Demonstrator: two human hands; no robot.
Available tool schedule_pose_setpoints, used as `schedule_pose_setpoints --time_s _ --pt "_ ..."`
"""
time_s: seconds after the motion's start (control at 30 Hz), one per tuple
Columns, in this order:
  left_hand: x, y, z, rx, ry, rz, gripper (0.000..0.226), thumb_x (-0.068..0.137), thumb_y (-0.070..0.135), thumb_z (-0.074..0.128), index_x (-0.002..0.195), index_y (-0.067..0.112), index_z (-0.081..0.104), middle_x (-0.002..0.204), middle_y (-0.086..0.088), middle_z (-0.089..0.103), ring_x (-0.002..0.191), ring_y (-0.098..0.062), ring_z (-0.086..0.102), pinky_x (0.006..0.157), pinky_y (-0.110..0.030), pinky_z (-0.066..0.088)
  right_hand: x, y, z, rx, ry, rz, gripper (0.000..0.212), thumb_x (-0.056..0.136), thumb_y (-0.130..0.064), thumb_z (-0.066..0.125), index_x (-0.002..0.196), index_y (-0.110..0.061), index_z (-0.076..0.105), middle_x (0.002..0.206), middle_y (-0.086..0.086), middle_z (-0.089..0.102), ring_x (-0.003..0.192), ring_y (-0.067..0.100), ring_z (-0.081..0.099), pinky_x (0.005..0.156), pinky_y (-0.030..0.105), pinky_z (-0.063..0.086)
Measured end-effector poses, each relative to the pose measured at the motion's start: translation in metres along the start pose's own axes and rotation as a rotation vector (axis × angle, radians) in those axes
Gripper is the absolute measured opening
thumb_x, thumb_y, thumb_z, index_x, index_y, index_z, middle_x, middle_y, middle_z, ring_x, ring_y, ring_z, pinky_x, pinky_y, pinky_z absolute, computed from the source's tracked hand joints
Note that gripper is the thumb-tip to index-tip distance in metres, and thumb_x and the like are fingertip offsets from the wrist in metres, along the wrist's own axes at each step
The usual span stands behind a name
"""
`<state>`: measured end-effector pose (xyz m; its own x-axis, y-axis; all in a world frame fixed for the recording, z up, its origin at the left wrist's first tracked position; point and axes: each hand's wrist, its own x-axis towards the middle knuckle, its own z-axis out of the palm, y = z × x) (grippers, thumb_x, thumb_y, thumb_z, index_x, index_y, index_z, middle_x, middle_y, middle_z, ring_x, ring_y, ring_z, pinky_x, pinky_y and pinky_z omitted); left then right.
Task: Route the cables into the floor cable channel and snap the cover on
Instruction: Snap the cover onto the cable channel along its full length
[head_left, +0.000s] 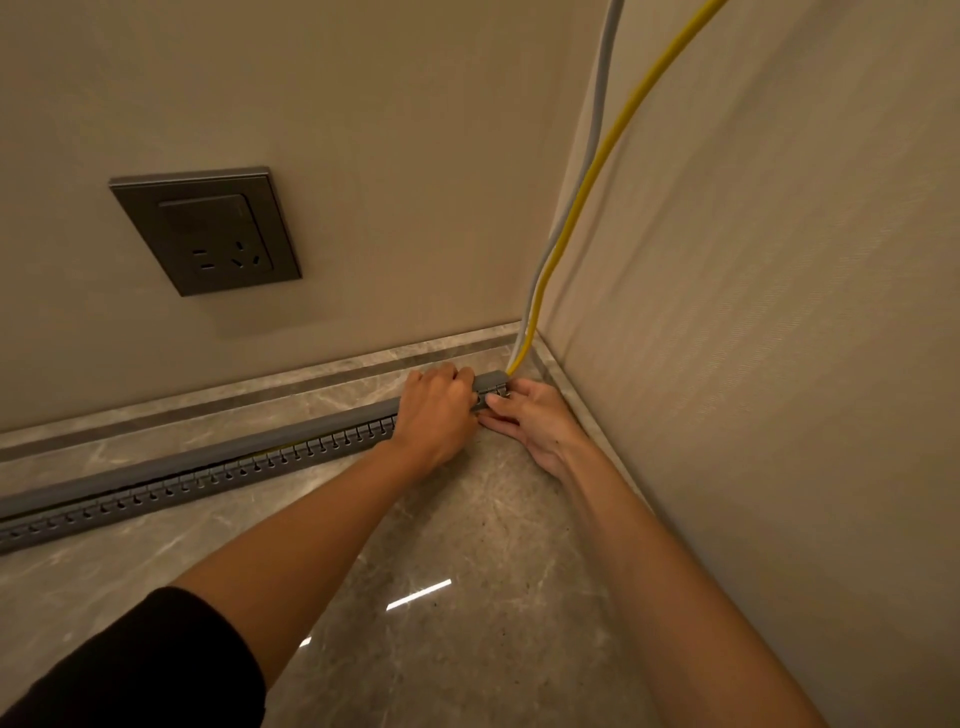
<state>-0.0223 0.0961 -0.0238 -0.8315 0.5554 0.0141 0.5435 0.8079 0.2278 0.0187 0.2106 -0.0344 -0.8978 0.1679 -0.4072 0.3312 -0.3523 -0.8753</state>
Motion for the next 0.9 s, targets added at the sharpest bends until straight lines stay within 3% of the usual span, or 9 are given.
schedule_pose_setpoints --time_s 0.13,0.37,0.53,0.7,0.77,0.83,0.9 --pt "0.001 -0.002 0.001 0.0 0.011 0.016 0.031 0.091 0.016 0.043 0.12 0.005 0.05 0.121 -0.017 0.057 0.113 -0.034 0.051 0.095 -0.04 0.036 0.0 0.0 0.004 -0.029 0.035 -0.005 0.032 0.092 0.005 0.046 0.123 0.01 0.049 0.083 0.007 0.063 0.055 0.003 0.068 0.062 0.015 0.057" --pt "0.002 -0.006 -0.002 -0.055 0.022 0.042 0.028 0.092 0.015 0.042 0.115 0.003 0.054 0.114 -0.02 0.059 0.106 -0.037 0.053 0.085 -0.04 0.042 0.0 -0.003 0.011 -0.071 0.117 0.027 0.029 0.092 0.005 0.046 0.12 0.008 0.052 0.081 0.007 0.062 0.068 0.011 0.062 0.062 0.017 0.055" --pt "0.0 -0.01 -0.003 -0.14 -0.015 0.062 0.03 0.093 0.018 0.045 0.119 0.004 0.052 0.117 -0.018 0.055 0.109 -0.034 0.051 0.086 -0.04 0.042 0.002 -0.007 0.02 -0.131 0.211 0.071 0.028 0.091 0.008 0.042 0.118 0.009 0.051 0.097 0.018 0.057 0.067 0.014 0.057 0.047 0.013 0.053" --pt "-0.004 -0.015 0.0 -0.054 0.005 0.149 0.042 0.09 0.02 0.052 0.128 0.002 0.047 0.117 -0.022 0.055 0.108 -0.037 0.052 0.088 -0.041 0.045 0.003 -0.006 0.016 -0.114 0.217 0.074 0.026 0.09 0.009 0.045 0.114 0.008 0.054 0.083 0.012 0.061 0.068 0.016 0.06 0.06 0.022 0.055" --pt "-0.007 -0.015 0.0 -0.039 0.02 0.185 0.042 0.084 0.015 0.062 0.12 -0.004 0.054 0.104 -0.026 0.062 0.095 -0.041 0.059 0.078 -0.042 0.05 0.002 -0.007 0.013 -0.079 0.194 0.074 0.026 0.089 0.01 0.046 0.113 0.007 0.056 0.079 0.01 0.062 0.069 0.018 0.061 0.064 0.025 0.056" --pt "-0.007 -0.016 0.003 0.025 0.005 0.22 0.043 0.066 0.01 0.078 0.102 -0.006 0.063 0.078 -0.022 0.068 0.067 -0.037 0.065 0.058 -0.034 0.055 0.0 -0.008 0.012 -0.053 0.175 0.079 0.027 0.088 0.012 0.046 0.111 0.005 0.056 0.078 0.009 0.061 0.07 0.018 0.061 0.071 0.03 0.055" --pt "-0.005 -0.019 0.008 0.085 0.029 0.256 0.038 0.058 0.008 0.077 0.092 -0.005 0.066 0.066 -0.015 0.068 0.052 -0.029 0.064 0.046 -0.026 0.053 0.0 -0.009 0.012 -0.042 0.163 0.088 0.029 0.087 0.014 0.045 0.113 0.006 0.056 0.077 0.009 0.061 0.069 0.018 0.061 0.075 0.033 0.054"
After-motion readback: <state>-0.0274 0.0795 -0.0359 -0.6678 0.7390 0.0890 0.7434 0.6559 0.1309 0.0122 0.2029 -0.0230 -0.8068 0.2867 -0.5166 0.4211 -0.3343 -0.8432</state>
